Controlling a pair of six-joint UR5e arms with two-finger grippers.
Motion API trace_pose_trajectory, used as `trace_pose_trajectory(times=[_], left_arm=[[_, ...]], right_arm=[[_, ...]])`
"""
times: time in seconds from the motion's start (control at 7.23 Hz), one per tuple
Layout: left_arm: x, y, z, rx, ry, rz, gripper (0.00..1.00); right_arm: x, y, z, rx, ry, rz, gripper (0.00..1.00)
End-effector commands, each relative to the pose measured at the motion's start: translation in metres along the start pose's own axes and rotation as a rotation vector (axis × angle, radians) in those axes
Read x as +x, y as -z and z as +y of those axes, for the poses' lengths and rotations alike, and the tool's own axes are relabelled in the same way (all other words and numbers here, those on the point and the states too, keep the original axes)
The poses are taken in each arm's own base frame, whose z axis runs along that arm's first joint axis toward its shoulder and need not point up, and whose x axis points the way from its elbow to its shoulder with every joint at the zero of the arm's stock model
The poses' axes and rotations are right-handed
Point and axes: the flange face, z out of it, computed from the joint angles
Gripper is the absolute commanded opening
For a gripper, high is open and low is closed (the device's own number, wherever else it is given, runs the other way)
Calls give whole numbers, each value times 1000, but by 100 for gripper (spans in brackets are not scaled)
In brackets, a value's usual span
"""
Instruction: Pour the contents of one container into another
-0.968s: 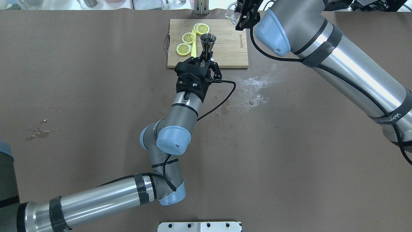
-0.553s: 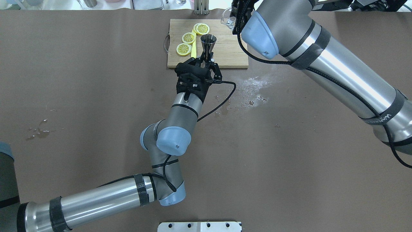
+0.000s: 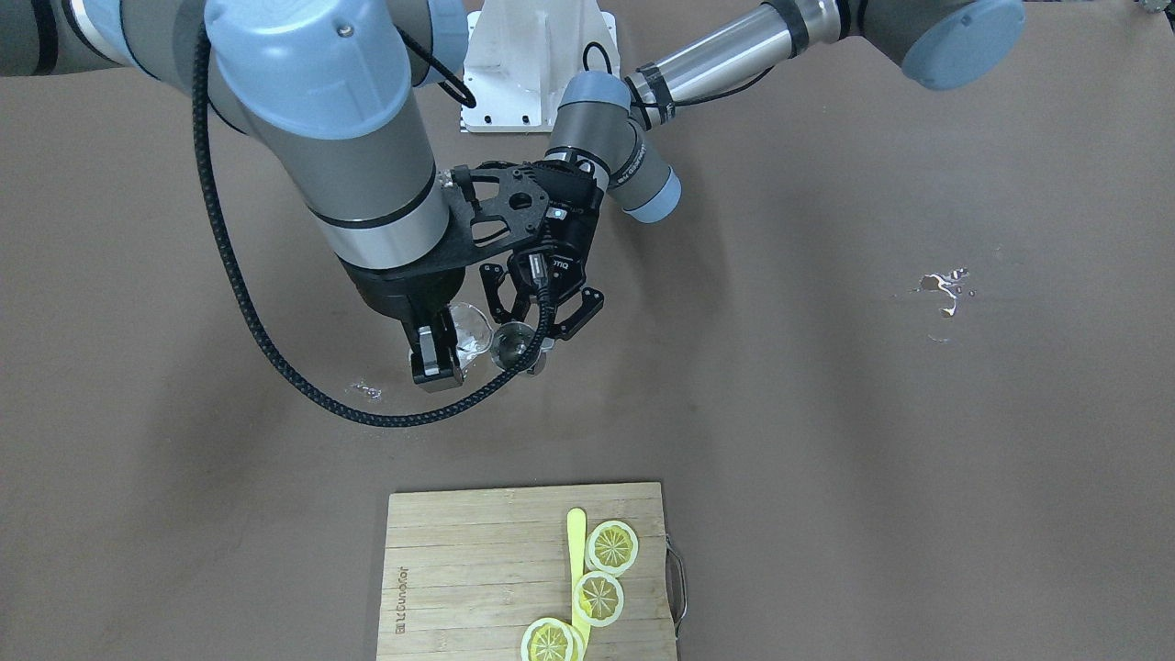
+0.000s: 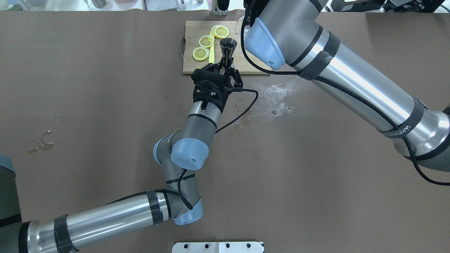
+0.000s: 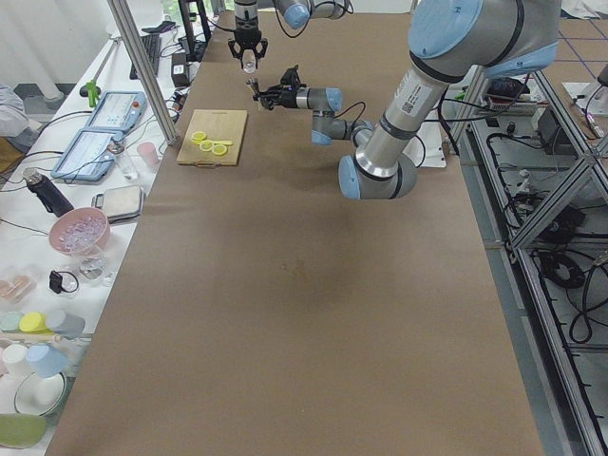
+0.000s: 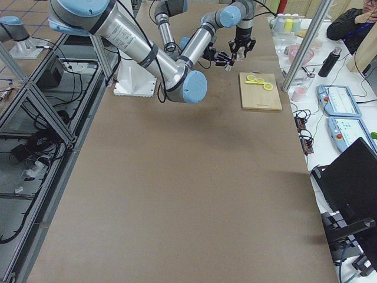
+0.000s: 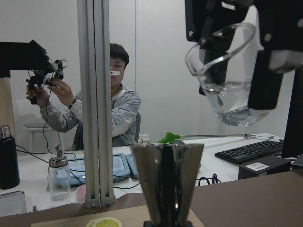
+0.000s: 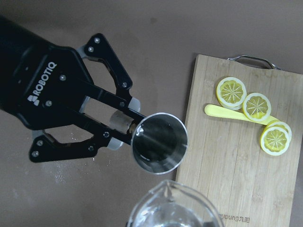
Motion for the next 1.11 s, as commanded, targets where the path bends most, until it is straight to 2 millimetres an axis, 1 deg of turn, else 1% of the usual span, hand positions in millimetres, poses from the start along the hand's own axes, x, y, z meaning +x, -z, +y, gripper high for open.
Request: trace_pose_trajectory(times=[0.0, 0.55, 0.83, 0.97], left_arm=[[0, 0, 0, 0, 0, 0, 0], [0, 0, 0, -1, -2, 1, 0], [0, 0, 0, -2, -2, 3, 0], [0, 0, 0, -2, -2, 3, 0]], right_arm=[[3, -5, -5, -36, 27, -26, 0], [18, -1, -23, -119, 93, -71, 0], [21, -9, -36, -181, 109, -98, 0], [19, -11, -38, -215, 118, -107, 0]])
